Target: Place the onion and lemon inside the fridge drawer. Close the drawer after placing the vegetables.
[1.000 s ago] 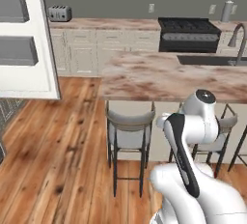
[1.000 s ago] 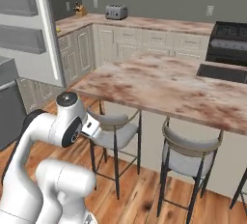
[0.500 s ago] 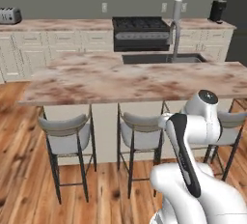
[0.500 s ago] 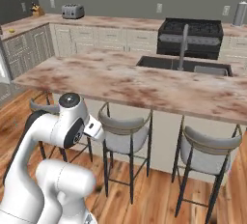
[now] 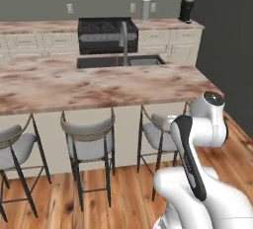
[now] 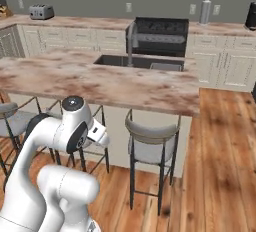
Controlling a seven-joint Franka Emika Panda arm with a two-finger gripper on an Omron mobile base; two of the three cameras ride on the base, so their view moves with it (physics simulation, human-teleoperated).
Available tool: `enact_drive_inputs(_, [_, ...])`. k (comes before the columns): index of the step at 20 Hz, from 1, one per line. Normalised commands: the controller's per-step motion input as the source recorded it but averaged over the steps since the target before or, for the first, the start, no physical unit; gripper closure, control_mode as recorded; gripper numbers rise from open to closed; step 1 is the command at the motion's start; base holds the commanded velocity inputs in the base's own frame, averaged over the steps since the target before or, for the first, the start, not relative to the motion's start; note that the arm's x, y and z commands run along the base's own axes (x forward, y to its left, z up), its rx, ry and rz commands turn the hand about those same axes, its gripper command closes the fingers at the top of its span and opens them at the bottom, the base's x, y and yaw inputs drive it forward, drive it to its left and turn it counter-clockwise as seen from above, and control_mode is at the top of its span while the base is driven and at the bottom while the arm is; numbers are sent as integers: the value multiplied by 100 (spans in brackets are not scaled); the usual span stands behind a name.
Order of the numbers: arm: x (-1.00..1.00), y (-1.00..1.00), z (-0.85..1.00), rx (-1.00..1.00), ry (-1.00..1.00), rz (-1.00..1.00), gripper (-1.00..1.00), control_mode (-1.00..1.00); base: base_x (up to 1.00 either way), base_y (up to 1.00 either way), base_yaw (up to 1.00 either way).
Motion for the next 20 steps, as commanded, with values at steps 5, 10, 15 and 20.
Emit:
enact_drive_inputs(5, [0, 0, 0, 0, 0, 0, -100, 100, 32, -100, -9])
enact_drive_inputs(10, [0, 0, 0, 0, 0, 0, -100, 100, 53, -100, -3])
enact_drive_inputs(15, [0, 0, 0, 0, 0, 0, -100, 100, 79, -100, 0])
enact_drive_inputs(20, [0, 0, 0, 0, 0, 0, -100, 100, 93, -100, 0])
